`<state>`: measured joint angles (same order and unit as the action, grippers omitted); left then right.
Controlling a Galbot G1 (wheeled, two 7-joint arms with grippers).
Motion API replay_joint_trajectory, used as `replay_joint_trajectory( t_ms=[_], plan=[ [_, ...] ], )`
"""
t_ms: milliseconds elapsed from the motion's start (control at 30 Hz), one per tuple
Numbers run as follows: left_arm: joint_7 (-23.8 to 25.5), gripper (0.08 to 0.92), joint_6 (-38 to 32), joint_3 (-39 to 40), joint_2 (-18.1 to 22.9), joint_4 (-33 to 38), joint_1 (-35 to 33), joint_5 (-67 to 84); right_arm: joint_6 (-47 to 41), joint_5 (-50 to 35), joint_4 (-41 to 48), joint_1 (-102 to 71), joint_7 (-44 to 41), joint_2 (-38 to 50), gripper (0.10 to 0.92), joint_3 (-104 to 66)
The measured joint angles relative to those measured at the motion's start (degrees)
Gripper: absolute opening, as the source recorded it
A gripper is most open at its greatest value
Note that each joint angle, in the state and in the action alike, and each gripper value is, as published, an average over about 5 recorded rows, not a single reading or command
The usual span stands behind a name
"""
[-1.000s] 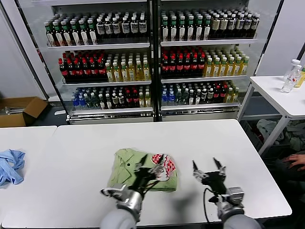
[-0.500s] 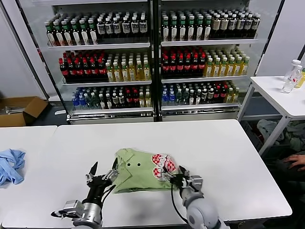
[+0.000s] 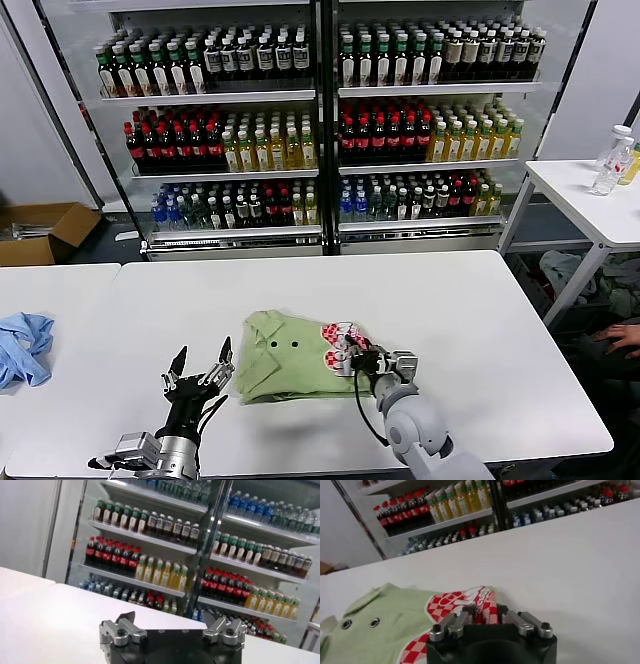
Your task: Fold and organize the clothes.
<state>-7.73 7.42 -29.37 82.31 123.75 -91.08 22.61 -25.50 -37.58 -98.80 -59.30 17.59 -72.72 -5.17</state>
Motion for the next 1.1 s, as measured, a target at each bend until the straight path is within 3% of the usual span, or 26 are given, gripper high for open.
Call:
replay_joint_trajectory(
  t_ms=[233,367,667,1100],
  plan=[
    [0.09,0.823,-0.30,0.51,0.33,0.38,-0.74,-0.98,2.46,2.50,1.76,1.38,-2.69,4.60,0.135,-2.56],
    [0.39,0.823,-0.66,1.05,0.58,0.58,-1.14,-1.90,4.01,5.49,1.79,1.33,-4.30,7.01,0.129,-4.24],
    [1.49,0.823,-1.80,2.14,0.54,2.26,-2.56,-5.69,8.97,13.10,-3.49,-2.78,-5.54,10.96,0.364,-8.06],
    [3.44,0.823,-2.98,4.22,1.66,5.70,-5.33,-10.80,14.71,20.09,-18.95,-17.70,-7.22,11.04,0.743,-17.61]
  ],
)
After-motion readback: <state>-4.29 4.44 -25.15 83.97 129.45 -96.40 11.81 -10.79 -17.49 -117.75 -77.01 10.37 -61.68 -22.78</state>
